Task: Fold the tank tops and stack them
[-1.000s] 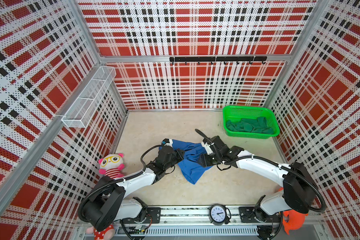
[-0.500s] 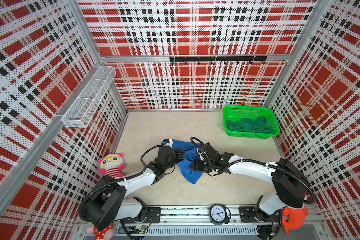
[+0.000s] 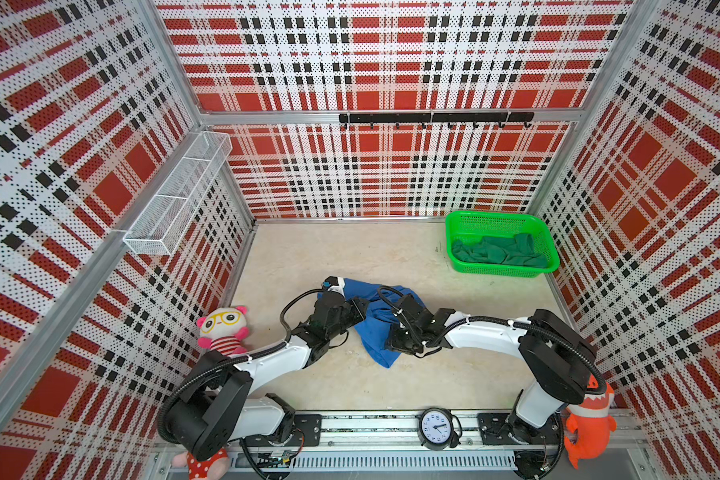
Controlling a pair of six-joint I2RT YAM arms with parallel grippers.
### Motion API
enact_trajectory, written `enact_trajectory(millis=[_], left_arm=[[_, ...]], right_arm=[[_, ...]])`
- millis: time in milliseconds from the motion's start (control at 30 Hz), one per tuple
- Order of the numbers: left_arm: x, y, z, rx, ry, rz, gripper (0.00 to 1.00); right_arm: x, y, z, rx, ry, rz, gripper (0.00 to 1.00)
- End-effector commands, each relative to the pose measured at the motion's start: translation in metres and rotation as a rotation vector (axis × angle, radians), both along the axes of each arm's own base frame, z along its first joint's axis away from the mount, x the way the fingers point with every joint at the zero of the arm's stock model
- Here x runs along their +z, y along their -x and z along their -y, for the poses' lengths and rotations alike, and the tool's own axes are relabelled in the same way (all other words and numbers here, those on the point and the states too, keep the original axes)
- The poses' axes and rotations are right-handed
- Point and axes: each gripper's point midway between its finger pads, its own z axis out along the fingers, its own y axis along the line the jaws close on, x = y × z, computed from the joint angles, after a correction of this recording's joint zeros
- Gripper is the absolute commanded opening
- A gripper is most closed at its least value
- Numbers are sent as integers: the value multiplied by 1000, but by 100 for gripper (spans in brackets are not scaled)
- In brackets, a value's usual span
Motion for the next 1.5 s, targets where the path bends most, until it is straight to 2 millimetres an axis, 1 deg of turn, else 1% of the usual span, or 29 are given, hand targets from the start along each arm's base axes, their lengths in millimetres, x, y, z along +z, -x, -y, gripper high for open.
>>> enact_trajectory(millis=[0,67,100,233,367,467,567,600,667,700,733,767,800,900,967,1033,1133,1200,1267,1333,1400,1433,1467], left_arm=[[11,-3,-3,-1,12,50,0],[11,-3,-4,3,11,50,0],[10,-3,-5,4,6,50,0],[6,-6,-5,6,-18,48,0],[5,-9,-1,-12,-60,56,0],[5,-11,0,-15,-117,59,0],[9,-12,6,-36,-151,69,0],[12,-11,9,-52,-154,80,3],[18,-10,14,-84,-152,97,32],[21,-10,14,-87,-159,100,43],[23,-12,11,-81,-178,102,50],[22,-14,7,-69,-199,96,53],[21,-16,1,-56,-221,93,54],[15,-20,-11,-38,-250,69,54],[6,-19,-12,-44,-274,44,54],[-6,-16,-12,-58,-302,11,53],[-27,-13,-18,-49,-332,-30,52],[-39,-15,-22,-37,-329,-51,52],[-47,-17,-22,-33,-320,-62,51],[-56,-21,-19,-37,-319,-74,46],[-60,-25,-14,-47,-314,-79,33],[-62,-27,-12,-50,-311,-80,27],[-62,-30,-10,-51,-308,-77,18]], right_arm=[[0,2,19,-47,72,20,10],[5,3,32,-56,103,37,3],[8,5,40,-60,123,42,0],[13,8,81,-101,183,52,0],[22,1,136,-185,264,87,0],[29,-6,164,-234,290,117,0],[30,-11,178,-244,316,136,0],[30,-12,180,-239,319,140,0],[29,-14,178,-225,317,150,0],[26,-15,178,-221,321,149,0],[23,-14,179,-220,330,143,0],[19,-13,182,-223,342,134,0],[15,-13,186,-229,352,124,0],[10,-15,198,-273,355,119,0],[11,-20,204,-306,339,128,0],[13,-26,210,-339,333,147,0],[19,-35,218,-381,319,177,0],[21,-40,224,-403,311,194,0],[22,-42,229,-411,302,193,0],[26,-43,235,-395,332,201,0],[33,-43,236,-362,351,212,7],[35,-42,238,-351,362,212,9],[37,-41,238,-341,366,214,9]])
